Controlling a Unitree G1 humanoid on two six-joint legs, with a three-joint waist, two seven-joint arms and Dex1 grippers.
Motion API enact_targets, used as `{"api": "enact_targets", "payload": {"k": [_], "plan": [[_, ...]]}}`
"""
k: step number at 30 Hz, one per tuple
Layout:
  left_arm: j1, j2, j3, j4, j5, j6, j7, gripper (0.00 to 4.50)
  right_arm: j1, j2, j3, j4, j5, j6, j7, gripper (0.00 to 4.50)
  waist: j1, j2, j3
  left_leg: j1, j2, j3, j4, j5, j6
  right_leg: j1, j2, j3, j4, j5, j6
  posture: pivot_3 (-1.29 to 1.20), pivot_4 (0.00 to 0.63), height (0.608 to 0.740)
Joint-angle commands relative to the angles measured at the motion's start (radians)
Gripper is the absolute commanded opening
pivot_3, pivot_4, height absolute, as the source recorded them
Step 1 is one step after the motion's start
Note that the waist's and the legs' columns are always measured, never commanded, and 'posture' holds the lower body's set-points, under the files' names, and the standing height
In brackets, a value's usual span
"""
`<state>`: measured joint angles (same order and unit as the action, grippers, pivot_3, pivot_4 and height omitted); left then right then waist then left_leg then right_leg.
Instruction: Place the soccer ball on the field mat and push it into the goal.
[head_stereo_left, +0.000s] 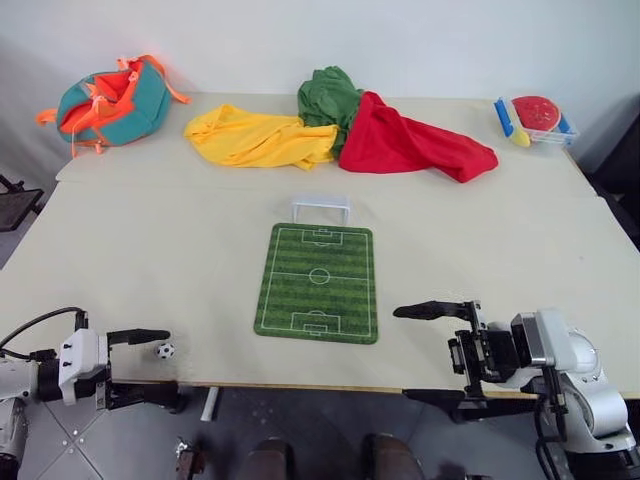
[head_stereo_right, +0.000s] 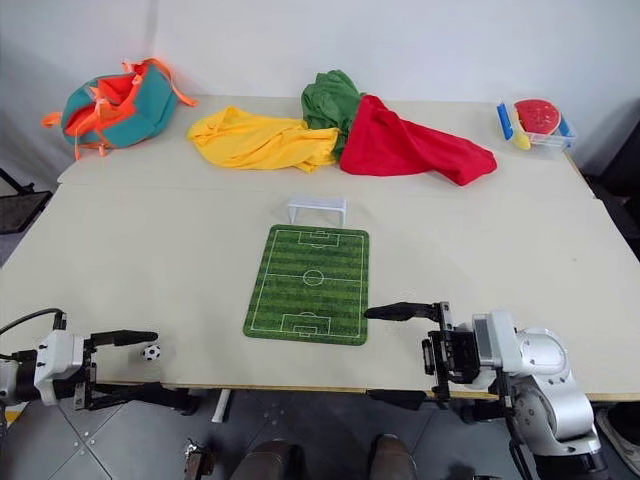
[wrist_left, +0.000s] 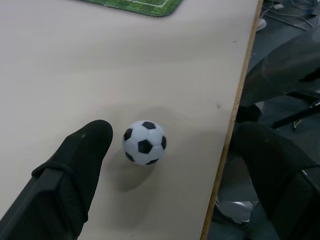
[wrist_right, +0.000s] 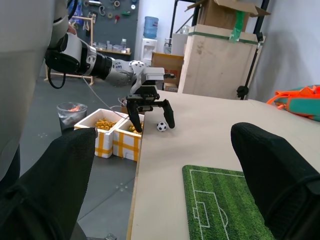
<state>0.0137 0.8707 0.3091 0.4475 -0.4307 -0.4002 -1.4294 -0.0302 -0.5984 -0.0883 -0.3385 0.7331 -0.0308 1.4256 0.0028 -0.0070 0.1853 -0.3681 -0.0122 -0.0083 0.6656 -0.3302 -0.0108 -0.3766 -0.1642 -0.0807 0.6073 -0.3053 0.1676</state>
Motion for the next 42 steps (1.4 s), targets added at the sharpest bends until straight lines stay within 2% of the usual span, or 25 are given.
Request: {"api": "enact_targets", "payload": {"k": [1, 7, 9, 15, 18, 23, 28, 34, 39, 42], "plan": [[-0.008, -0.001, -0.009, 0.016, 0.007, 0.024, 0.001, 3.27, 0.022, -0.021, -0.038, -0.028, 0.004, -0.005, -0.01, 4.5, -0.001, 0.0, 0.0, 0.0, 0.0, 0.0, 0.0, 0.0, 0.0, 0.0, 0.0, 0.0, 0.0, 0.0, 0.0, 0.0, 0.15, 0.74], [-0.037, -0.016, -0.033, 0.033, 0.013, 0.06, -0.001, 1.31, 0.047, -0.05, -0.105, 0.024, -0.003, -0.03, -0.002, 4.5, -0.003, 0.0, 0.0, 0.0, 0.0, 0.0, 0.0, 0.0, 0.0, 0.0, 0.0, 0.0, 0.0, 0.0, 0.0, 0.0, 0.15, 0.74], [-0.042, -0.021, -0.041, 0.033, 0.015, 0.061, -0.001, 0.86, 0.07, -0.058, -0.136, 0.039, -0.005, -0.038, -0.004, 4.5, -0.003, 0.0, 0.0, 0.0, 0.0, 0.0, 0.0, 0.0, 0.0, 0.0, 0.0, 0.0, 0.0, 0.0, 0.0, 0.0, 0.15, 0.74], [-0.068, -0.035, -0.048, 0.015, 0.004, 0.079, 0.0, 0.86, 0.121, -0.059, -0.188, 0.049, -0.021, -0.065, -0.025, 4.5, 0.0, 0.0, 0.0, 0.0, 0.0, 0.0, 0.0, 0.0, 0.0, 0.0, 0.0, 0.0, 0.0, 0.0, 0.0, 0.0, 0.15, 0.74], [-0.098, -0.051, -0.056, -0.07, -0.029, 0.147, 0.02, 0.86, 0.14, -0.063, -0.226, 0.042, -0.014, -0.063, -0.05, 4.5, 0.002, 0.0, 0.0, 0.0, 0.0, 0.0, 0.001, 0.0, 0.0, 0.0, 0.0, 0.0, 0.0, 0.0, 0.0, 0.0, 0.15, 0.74], [-0.357, -0.131, -0.206, -0.324, -0.076, 0.461, 0.119, 0.86, 0.226, -0.099, -0.36, 0.092, 0.008, -0.087, -0.01, 4.5, 0.038, 0.0, 0.0, -0.002, -0.001, -0.002, 0.005, 0.0, 0.0, 0.002, 0.0, -0.001, 0.0, 0.001, 0.0, 0.0, 0.15, 0.74], [-0.446, -0.171, -0.312, -0.4, -0.042, 0.6, 0.145, 0.86, 0.241, -0.076, -0.368, 0.115, 0.002, -0.118, 0.004, 4.5, 0.004, 0.001, -0.001, 0.001, -0.001, 0.003, 0.003, -0.002, 0.002, 0.002, 0.0, 0.003, -0.001, 0.001, 0.001, 0.0, 0.15, 0.74], [-0.527, -0.337, -0.529, -0.366, 0.145, 0.611, 0.262, 0.86, 0.272, 0.008, -0.352, 0.203, -0.012, -0.228, 0.076, 4.5, 0.008, 0.001, -0.001, 0.0, 0.0, 0.004, 0.004, -0.001, 0.001, 0.003, 0.002, 0.003, -0.002, 0.002, 0.002, 0.0, 0.15, 0.74], [-0.521, -0.41, -0.569, -0.352, 0.216, 0.612, 0.351, 0.86, 0.33, 0.022, -0.375, 0.24, -0.017, -0.286, 0.094, 4.5, 0.02, 0.001, -0.001, -0.001, 0.0, 0.003, 0.005, -0.002, 0.002, 0.002, 0.002, 0.004, -0.004, 0.002, 0.003, 0.0, 0.15, 0.74], [-0.515, -0.418, -0.582, -0.336, 0.256, 0.577, 0.368, 0.86, 0.355, 0.03, -0.391, 0.273, -0.009, -0.324, 0.108, 4.5, 0.021, 0.001, -0.001, -0.001, 0.0, 0.004, 0.007, -0.002, 0.002, 0.003, 0.002, 0.004, -0.004, 0.002, 0.003, 0.0, 0.15, 0.74]]}}
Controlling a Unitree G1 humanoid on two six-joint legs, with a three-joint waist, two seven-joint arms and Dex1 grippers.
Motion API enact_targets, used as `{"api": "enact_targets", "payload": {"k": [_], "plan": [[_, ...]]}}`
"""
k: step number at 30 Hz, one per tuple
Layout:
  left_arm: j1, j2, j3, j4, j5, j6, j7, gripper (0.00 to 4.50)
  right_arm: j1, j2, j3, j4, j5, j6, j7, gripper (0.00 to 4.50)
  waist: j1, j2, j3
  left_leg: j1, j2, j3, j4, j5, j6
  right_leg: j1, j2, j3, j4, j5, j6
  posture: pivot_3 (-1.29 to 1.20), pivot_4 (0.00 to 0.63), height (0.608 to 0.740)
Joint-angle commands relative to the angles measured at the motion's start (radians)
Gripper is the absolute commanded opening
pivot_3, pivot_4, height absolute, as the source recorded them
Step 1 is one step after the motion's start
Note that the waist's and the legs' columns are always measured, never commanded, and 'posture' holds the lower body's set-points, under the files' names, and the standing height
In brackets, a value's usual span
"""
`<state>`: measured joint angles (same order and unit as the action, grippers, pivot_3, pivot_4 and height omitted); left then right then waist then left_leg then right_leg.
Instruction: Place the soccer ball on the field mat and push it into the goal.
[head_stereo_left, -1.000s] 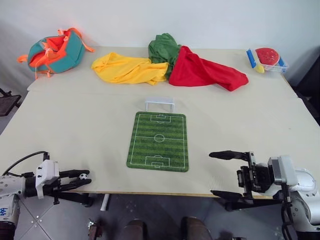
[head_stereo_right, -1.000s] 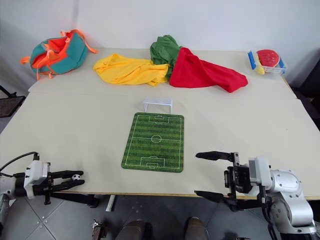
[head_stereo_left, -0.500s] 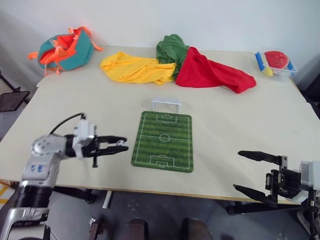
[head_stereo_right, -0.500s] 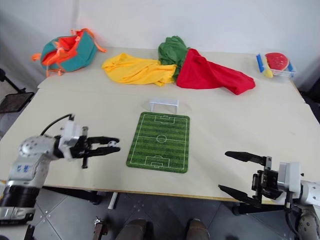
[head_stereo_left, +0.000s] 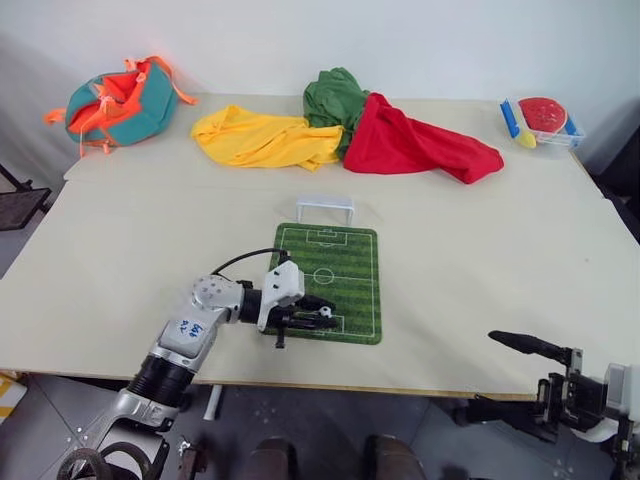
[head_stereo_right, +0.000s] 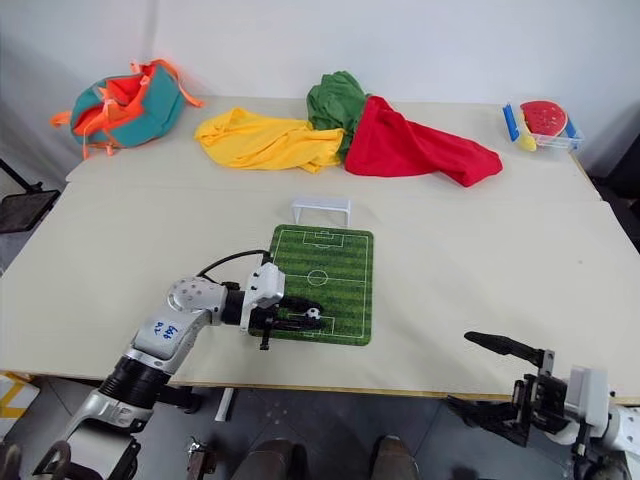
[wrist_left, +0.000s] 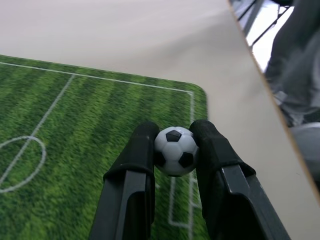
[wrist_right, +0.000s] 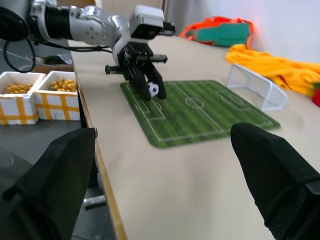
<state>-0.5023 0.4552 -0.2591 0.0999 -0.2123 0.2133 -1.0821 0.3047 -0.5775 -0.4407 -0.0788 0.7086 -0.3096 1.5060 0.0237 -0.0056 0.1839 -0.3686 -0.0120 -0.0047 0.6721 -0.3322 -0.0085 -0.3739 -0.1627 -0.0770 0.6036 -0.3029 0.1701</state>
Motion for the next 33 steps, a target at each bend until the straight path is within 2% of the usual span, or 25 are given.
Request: {"api": "enact_targets", "payload": {"k": [1, 8, 19, 21, 24, 33], "plan": [[0.0, -0.001, -0.019, 0.024, 0.049, -0.055, 0.015, 0.86, 0.028, 0.009, -0.046, 0.029, 0.018, -0.058, 0.035, 4.5, 0.0, 0.0, 0.0, 0.0, 0.0, 0.0, 0.0, 0.0, 0.0, 0.0, 0.0, 0.0, 0.0, 0.0, 0.0, 0.0, 0.15, 0.74], [-0.005, 0.021, -0.016, 0.068, 0.054, -0.11, -0.049, 0.86, 0.059, -0.001, -0.057, 0.066, 0.027, -0.096, 0.055, 4.5, 0.001, 0.0, 0.0, 0.0, 0.0, 0.0, 0.0, 0.0, 0.0, 0.0, 0.0, 0.0, 0.0, 0.0, 0.0, 0.0, 0.15, 0.74], [-0.001, 0.017, -0.002, 0.11, 0.048, -0.139, -0.059, 0.86, 0.038, -0.001, -0.026, 0.027, 0.017, -0.069, 0.009, 4.5, 0.001, 0.001, -0.001, 0.0, 0.0, 0.0, 0.0, 0.0, 0.0, 0.0, 0.0, 0.0, 0.0, 0.0, 0.0, 0.0, 0.15, 0.74], [-0.001, 0.007, 0.001, 0.116, 0.047, -0.164, -0.054, 1.58, 0.034, -0.004, -0.022, 0.014, 0.015, -0.058, -0.002, 4.5, 0.001, 0.002, -0.001, 0.0, 0.0, 0.0, 0.0, 0.0, 0.0, 0.0, 0.0, 0.0, 0.0, 0.0, 0.0, 0.0, 0.15, 0.74], [0.009, 0.002, 0.009, 0.11, 0.025, -0.183, -0.074, 2.35, 0.031, -0.007, -0.019, 0.014, 0.014, -0.048, -0.003, 4.5, 0.001, 0.002, -0.001, 0.0, 0.0, 0.0, 0.001, 0.0, 0.0, 0.0, 0.0, 0.0, 0.0, 0.0, 0.0, 0.0, 0.15, 0.74], [0.025, 0.007, 0.047, 0.082, 0.003, -0.195, -0.078, 2.35, 0.02, -0.016, -0.01, 0.046, 0.021, -0.03, 0.026, 4.5, 0.001, 0.002, -0.001, 0.0, 0.0, 0.0, 0.001, 0.0, 0.0, 0.0, 0.0, 0.0, 0.0, 0.0, 0.0, 0.0, 0.15, 0.74]]}}
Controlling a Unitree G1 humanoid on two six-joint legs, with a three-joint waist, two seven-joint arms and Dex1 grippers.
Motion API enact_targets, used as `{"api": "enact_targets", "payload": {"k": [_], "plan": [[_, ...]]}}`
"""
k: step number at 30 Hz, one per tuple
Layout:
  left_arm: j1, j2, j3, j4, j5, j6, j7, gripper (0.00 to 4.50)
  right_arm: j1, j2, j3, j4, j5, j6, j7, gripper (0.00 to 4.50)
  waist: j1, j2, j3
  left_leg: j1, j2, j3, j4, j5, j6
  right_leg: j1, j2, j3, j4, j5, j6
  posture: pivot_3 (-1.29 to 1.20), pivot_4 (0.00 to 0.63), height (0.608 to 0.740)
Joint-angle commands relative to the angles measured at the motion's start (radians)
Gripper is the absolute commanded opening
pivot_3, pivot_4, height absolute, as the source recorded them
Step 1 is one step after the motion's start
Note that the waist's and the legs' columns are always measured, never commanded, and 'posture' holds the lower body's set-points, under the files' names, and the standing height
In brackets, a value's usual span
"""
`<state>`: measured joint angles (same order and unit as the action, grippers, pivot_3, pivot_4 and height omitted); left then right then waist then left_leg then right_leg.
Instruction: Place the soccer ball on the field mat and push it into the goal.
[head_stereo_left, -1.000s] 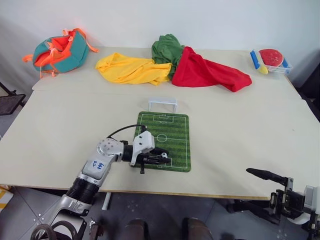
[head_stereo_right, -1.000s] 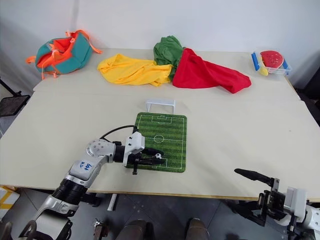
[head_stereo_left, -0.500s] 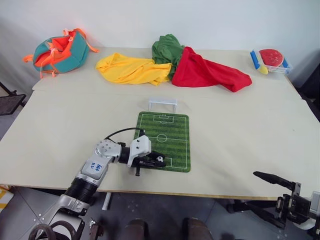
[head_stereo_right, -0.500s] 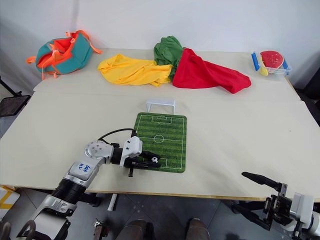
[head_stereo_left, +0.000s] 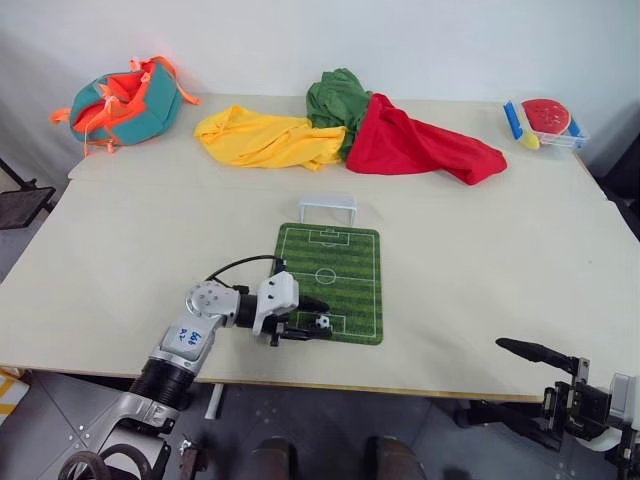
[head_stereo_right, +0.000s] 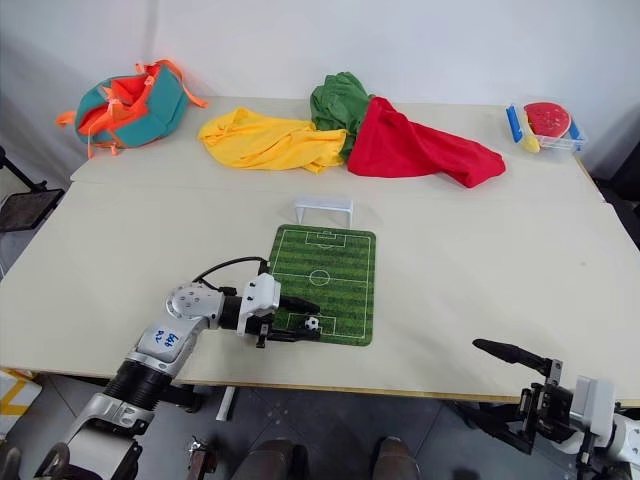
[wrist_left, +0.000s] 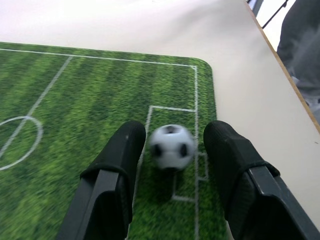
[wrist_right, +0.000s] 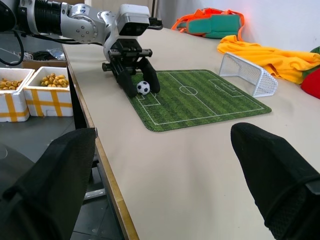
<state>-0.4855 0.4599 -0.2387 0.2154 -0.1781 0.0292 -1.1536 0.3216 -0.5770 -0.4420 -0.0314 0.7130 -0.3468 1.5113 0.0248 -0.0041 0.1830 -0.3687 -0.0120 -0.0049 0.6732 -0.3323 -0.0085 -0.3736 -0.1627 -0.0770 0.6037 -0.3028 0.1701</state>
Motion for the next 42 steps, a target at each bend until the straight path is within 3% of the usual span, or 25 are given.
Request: {"api": "enact_targets", "payload": {"k": [1, 6, 15, 20, 22, 28, 36, 42], "plan": [[0.01, 0.006, 0.038, -0.04, -0.047, -0.003, -0.014, 2.35, 0.003, -0.017, -0.005, -0.003, 0.017, 0.011, 0.021, 4.5, 0.0, 0.0, 0.0, 0.0, 0.0, 0.0, 0.0, 0.0, 0.0, 0.0, 0.0, 0.0, 0.0, 0.0, 0.0, 0.0, 0.15, 0.74], [0.024, 0.028, 0.102, -0.074, -0.125, 0.007, -0.051, 2.35, 0.004, -0.011, 0.009, -0.02, 0.015, 0.03, 0.016, 4.5, 0.0, 0.0, 0.0, 0.0, 0.0, 0.0, 0.0, 0.0, 0.0, 0.0, 0.0, 0.0, 0.0, 0.0, 0.0, 0.0, 0.15, 0.74], [0.208, 0.251, 0.323, -0.212, -0.331, 0.042, -0.223, 2.35, -0.006, -0.028, 0.019, -0.107, 0.0, 0.075, -0.051, 4.5, -0.006, 0.001, 0.0, 0.0, 0.002, 0.0, -0.001, 0.0, 0.0, 0.0, 0.0, 0.0, 0.0, 0.0, 0.0, 0.0, 0.15, 0.74], [0.334, 0.312, 0.427, -0.187, -0.348, 0.007, -0.249, 2.35, -0.046, -0.046, 0.007, -0.147, 0.011, 0.101, -0.103, 4.5, -0.001, 0.002, 0.0, 0.0, 0.001, 0.0, 0.001, -0.001, 0.0, 0.0, 0.0, 0.0, 0.0, 0.0, -0.001, 0.0, 0.15, 0.74], [0.404, 0.328, 0.435, -0.188, -0.361, 0.023, -0.285, 1.8, -0.064, -0.055, 0.007, -0.145, 0.016, 0.11, -0.107, 4.5, -0.002, 0.002, 0.0, 0.0, 0.002, 0.0, 0.0, -0.002, 0.0, 0.0, 0.0, 0.0, 0.0, 0.0, -0.001, 0.0, 0.15, 0.74], [0.486, 0.286, 0.402, -0.256, -0.345, 0.015, -0.254, 0.02, -0.122, -0.064, 0.005, -0.131, 0.022, 0.143, -0.138, 4.5, 0.003, 0.002, 0.0, 0.0, 0.002, 0.0, 0.002, -0.003, 0.0, 0.0, 0.0, 0.0, 0.0, 0.0, -0.001, 0.0, 0.15, 0.74], [0.446, 0.191, 0.284, -0.353, -0.332, 0.036, -0.201, 0.02, -0.115, -0.076, -0.01, -0.115, 0.019, 0.152, -0.122, 4.5, -0.001, 0.002, 0.0, 0.0, 0.002, 0.0, 0.003, -0.004, 0.0, 0.0, 0.0, 0.0, 0.0, 0.0, -0.001, 0.0, 0.15, 0.74], [0.299, 0.087, 0.118, -0.295, -0.221, 0.074, -0.112, 0.02, -0.055, -0.08, -0.043, -0.143, 0.024, 0.159, -0.127, 4.5, 0.002, 0.003, 0.0, 0.0, 0.001, 0.0, 0.005, -0.004, 0.001, 0.002, 0.0, 0.0, 0.0, 0.0, 0.0, 0.0, 0.15, 0.74]]}}
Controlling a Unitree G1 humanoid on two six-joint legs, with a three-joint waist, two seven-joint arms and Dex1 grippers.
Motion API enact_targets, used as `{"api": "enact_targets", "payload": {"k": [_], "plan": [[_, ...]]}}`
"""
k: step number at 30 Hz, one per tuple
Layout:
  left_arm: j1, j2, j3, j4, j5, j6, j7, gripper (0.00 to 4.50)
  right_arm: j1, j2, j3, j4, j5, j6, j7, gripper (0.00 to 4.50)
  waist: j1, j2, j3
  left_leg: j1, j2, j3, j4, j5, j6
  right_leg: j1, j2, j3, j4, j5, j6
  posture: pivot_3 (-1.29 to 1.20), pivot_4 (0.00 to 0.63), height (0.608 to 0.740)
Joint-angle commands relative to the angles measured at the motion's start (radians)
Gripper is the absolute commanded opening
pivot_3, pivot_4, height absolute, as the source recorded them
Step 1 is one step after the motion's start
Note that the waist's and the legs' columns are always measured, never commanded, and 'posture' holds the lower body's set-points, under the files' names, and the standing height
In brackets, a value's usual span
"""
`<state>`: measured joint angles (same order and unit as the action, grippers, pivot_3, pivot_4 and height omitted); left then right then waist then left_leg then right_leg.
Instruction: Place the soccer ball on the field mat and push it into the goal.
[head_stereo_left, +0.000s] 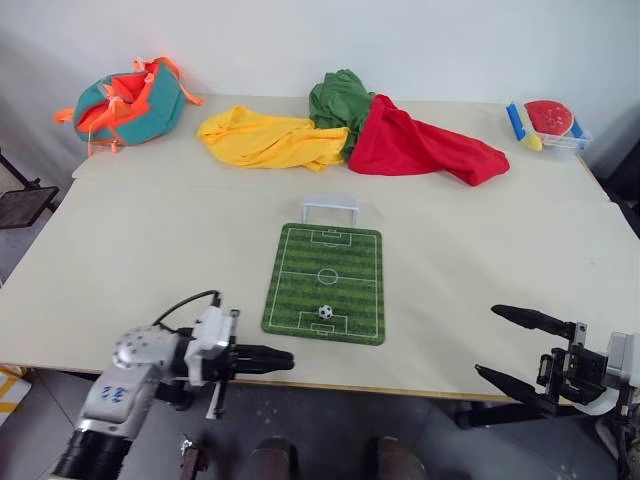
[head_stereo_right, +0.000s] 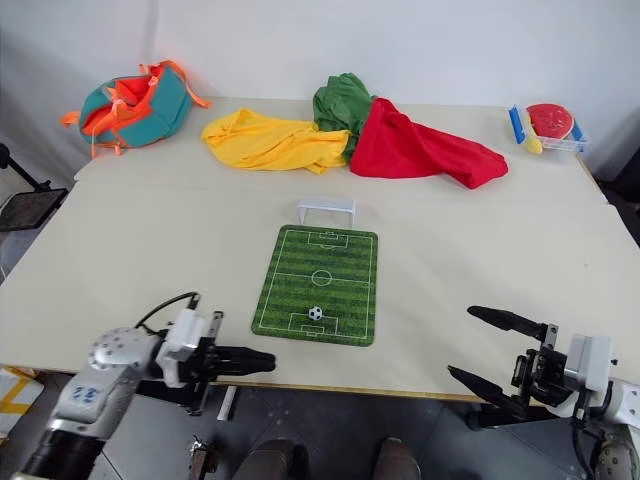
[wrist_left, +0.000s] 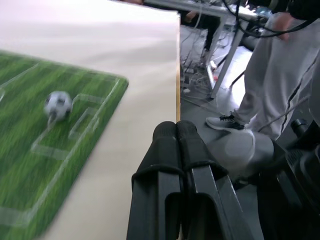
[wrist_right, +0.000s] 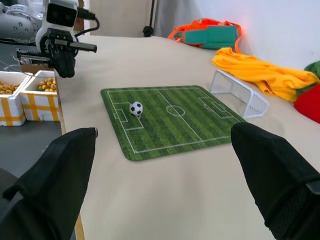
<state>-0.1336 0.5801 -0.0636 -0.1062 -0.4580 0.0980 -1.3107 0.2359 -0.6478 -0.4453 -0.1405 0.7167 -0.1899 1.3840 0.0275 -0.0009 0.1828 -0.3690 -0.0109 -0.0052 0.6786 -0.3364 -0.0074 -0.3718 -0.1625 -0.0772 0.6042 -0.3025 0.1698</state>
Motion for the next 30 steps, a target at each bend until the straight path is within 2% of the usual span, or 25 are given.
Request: {"api": "enact_targets", "payload": {"k": [1, 10, 16, 22, 25, 30], "plan": [[-0.079, -0.046, -0.071, 0.048, 0.075, 0.006, 0.057, 0.02, 0.042, -0.009, -0.044, -0.043, 0.02, 0.002, -0.001, 4.5, 0.0, 0.0, 0.0, 0.0, 0.0, 0.0, 0.0, 0.0, 0.0, 0.0, 0.0, 0.0, 0.0, 0.0, 0.0, 0.0, 0.15, 0.74], [-0.288, -0.138, -0.141, 0.273, 0.163, -0.003, 0.101, 0.02, 0.145, 0.035, -0.052, -0.146, 0.013, 0.006, -0.075, 4.5, 0.0, 0.0, 0.0, 0.0, 0.0, 0.001, 0.0, 0.0, 0.0, 0.0, 0.0, 0.0, 0.0, 0.0, 0.0, 0.0, 0.15, 0.74], [-0.444, -0.236, -0.138, 0.535, 0.237, -0.129, 0.161, 0.02, 0.202, 0.095, -0.046, -0.183, -0.005, -0.012, -0.125, 4.5, 0.005, 0.0, 0.0, -0.001, -0.001, 0.0, 0.001, 0.0, 0.001, 0.0, 0.0, 0.0, -0.001, 0.0, 0.001, 0.0, 0.15, 0.74], [-0.602, -0.309, -0.058, 0.802, 0.259, -0.322, 0.254, 0.02, 0.179, 0.197, -0.035, -0.222, -0.108, -0.062, -0.307, 4.5, -0.005, 0.0, 0.0, -0.002, -0.001, 0.001, 0.002, 0.0, 0.001, -0.001, 0.0, 0.0, 0.0, 0.001, 0.001, 0.0, 0.15, 0.74], [-0.586, -0.284, -0.027, 0.788, 0.229, -0.335, 0.203, 0.02, 0.141, 0.243, -0.032, -0.217, -0.173, -0.072, -0.425, 4.5, -0.007, 0.0, 0.0, -0.001, 0.0, 0.002, 0.0, 0.0, 0.001, -0.003, 0.0, 0.0, 0.0, 0.001, 0.001, 0.0, 0.15, 0.74], [-0.322, -0.089, 0.086, 0.442, 0.05, -0.191, 0.039, 0.02, 0.101, 0.246, 0.01, -0.219, -0.204, -0.062, -0.477, 4.5, -0.033, 0.001, 0.0, 0.0, 0.002, 0.003, -0.002, 0.0, 0.0, -0.004, 0.001, 0.001, 0.001, 0.0, 0.0, 0.0, 0.15, 0.74]]}}
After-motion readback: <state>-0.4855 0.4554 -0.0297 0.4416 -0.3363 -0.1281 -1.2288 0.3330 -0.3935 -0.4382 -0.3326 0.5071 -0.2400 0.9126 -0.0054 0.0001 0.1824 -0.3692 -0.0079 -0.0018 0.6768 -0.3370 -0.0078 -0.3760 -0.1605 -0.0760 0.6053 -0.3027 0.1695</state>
